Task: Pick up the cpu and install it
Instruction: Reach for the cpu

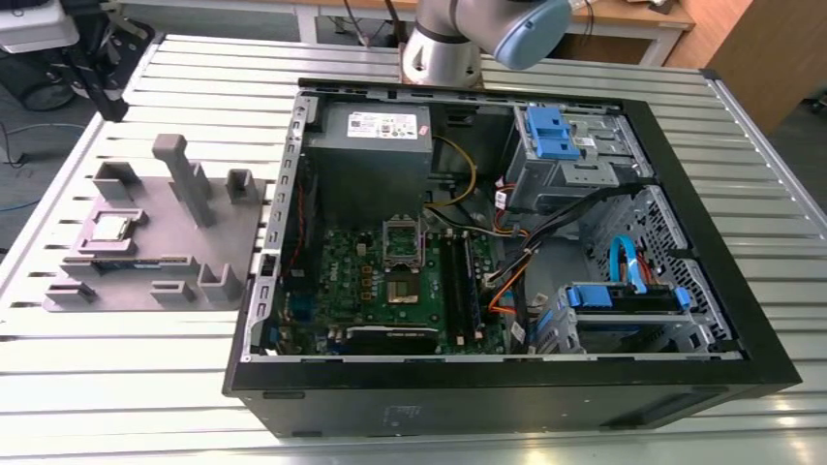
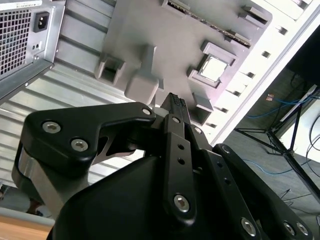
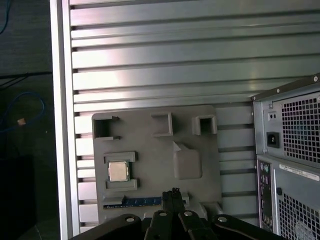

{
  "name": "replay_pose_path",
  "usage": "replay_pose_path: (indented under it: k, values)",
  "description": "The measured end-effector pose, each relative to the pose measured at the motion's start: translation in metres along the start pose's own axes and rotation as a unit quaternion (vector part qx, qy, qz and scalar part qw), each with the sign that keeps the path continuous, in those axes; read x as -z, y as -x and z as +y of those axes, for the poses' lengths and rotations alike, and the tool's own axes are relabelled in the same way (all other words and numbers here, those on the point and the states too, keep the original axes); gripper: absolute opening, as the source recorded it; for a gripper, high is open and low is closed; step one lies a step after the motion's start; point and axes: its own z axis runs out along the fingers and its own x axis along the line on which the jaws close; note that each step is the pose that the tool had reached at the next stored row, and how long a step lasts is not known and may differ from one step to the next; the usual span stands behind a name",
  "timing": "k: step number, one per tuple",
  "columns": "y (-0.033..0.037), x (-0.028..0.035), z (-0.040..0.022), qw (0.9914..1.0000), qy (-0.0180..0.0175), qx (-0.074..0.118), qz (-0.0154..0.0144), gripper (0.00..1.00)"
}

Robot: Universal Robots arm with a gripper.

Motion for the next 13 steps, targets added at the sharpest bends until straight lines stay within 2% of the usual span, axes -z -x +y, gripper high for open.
replay_pose_path:
  k: [13]
  values:
    - [-0.0254, -0.0148, -0.0038, 0.99999, -0.0031, 0.000, 0.0017, 0.11]
